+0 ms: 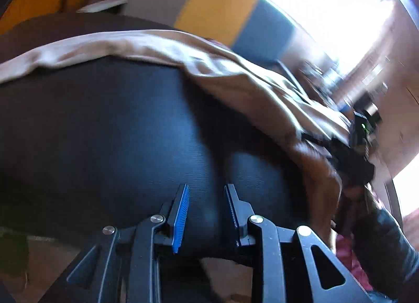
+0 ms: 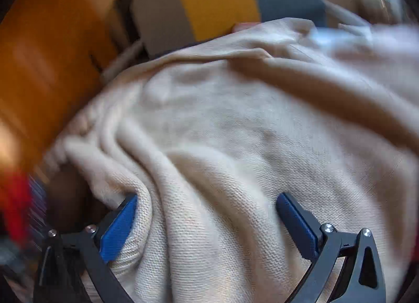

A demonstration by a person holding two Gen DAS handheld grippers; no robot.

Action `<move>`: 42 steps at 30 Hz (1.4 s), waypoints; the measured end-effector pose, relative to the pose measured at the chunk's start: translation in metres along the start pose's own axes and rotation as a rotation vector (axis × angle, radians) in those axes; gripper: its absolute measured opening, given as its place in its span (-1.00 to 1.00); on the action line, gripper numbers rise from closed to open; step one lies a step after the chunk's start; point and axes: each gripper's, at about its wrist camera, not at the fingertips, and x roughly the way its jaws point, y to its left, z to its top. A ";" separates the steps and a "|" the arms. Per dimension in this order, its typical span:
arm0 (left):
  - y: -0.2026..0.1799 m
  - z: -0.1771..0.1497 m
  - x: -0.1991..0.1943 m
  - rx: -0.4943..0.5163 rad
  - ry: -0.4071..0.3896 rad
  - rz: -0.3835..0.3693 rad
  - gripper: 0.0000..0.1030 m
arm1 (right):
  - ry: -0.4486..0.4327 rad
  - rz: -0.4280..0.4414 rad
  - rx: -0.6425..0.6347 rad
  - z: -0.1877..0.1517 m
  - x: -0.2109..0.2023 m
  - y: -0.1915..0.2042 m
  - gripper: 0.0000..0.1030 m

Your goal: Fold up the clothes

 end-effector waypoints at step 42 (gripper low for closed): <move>-0.044 0.064 -0.099 -0.012 -0.105 -0.305 -1.00 | -0.141 0.149 -0.009 -0.005 -0.003 -0.031 1.00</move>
